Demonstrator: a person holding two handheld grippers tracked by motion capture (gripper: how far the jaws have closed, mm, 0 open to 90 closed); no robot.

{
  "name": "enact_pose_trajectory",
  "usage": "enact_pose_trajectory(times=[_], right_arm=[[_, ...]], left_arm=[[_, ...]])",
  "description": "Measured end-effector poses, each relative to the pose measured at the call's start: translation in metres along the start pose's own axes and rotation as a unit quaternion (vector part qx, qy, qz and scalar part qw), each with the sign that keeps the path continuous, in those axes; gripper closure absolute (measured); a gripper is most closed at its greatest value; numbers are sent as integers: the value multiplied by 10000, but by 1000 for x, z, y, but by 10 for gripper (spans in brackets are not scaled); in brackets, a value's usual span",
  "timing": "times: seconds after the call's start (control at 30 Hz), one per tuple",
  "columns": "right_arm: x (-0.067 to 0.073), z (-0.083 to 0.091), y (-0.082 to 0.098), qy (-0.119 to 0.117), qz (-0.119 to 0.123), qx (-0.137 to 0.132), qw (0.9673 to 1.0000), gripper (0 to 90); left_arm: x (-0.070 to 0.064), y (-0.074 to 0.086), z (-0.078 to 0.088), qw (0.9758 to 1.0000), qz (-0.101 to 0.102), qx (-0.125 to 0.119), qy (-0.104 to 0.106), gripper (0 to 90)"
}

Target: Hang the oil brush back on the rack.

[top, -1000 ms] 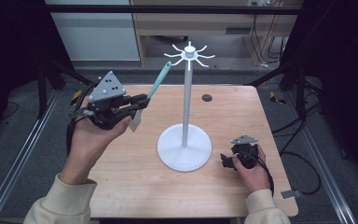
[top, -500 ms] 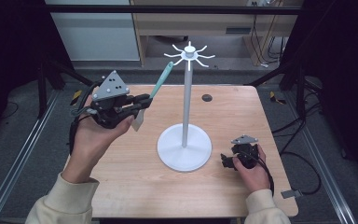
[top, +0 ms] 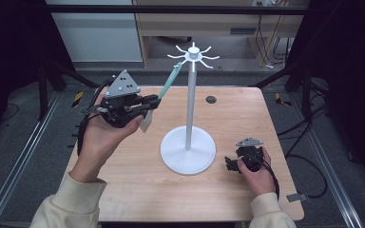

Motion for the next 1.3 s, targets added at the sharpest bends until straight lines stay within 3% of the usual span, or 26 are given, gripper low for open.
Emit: enact_pose_trajectory(times=[1.3], right_arm=[[1,1,0,-7,-47,-25,10000,90]], left_arm=[[-3,3,-13,9999,33,46,92,818]])
Point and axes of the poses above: each handheld gripper's, and its own axes: z roughly backward along the jaws, y roughly out of its underside, x roughly to its left, the point moved 7 cm from there along -z, roughly forward along the jaws, and after that the axes turned 9 degrees about -y, right-handed, at the moved point
